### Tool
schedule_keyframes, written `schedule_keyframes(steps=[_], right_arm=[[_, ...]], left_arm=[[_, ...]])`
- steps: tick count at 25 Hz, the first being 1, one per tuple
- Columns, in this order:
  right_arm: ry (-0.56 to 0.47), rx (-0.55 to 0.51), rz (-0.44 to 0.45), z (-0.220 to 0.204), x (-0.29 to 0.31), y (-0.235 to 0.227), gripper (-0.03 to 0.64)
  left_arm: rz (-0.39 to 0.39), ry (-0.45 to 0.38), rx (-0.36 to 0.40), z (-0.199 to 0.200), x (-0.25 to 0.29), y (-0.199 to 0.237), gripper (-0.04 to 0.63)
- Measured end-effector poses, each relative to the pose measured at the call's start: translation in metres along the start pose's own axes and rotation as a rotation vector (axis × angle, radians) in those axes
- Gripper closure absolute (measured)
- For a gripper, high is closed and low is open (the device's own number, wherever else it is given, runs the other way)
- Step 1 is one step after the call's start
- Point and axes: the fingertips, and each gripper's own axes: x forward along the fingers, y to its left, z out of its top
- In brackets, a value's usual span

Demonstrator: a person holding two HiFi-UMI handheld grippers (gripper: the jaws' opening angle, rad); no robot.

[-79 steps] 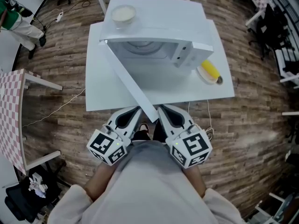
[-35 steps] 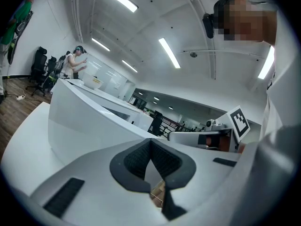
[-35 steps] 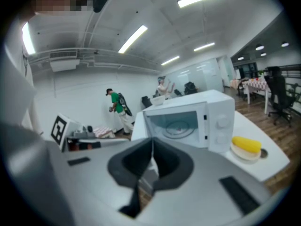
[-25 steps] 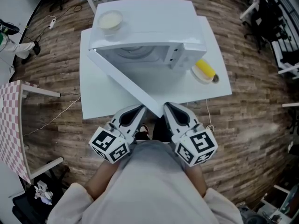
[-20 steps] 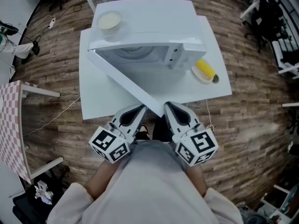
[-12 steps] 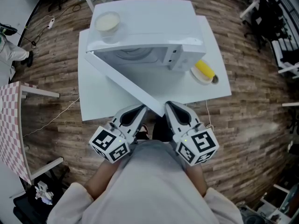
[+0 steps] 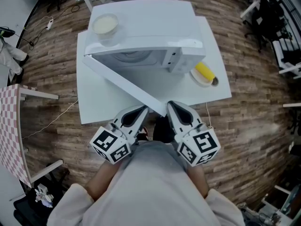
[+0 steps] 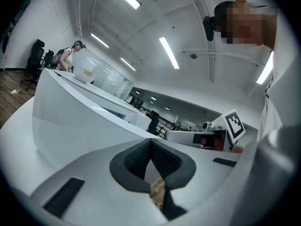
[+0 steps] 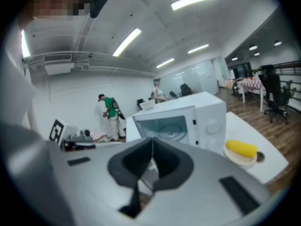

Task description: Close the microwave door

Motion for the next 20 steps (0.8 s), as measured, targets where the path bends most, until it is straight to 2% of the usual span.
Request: schedule_keyframes(steps=[20], right_arm=[[-0.006, 0.000, 0.006, 0.011, 0.011, -0.022, 0.594]], left_arm=[[-0.001, -0.002, -0.012, 0.005, 0.021, 0.005, 0.577]])
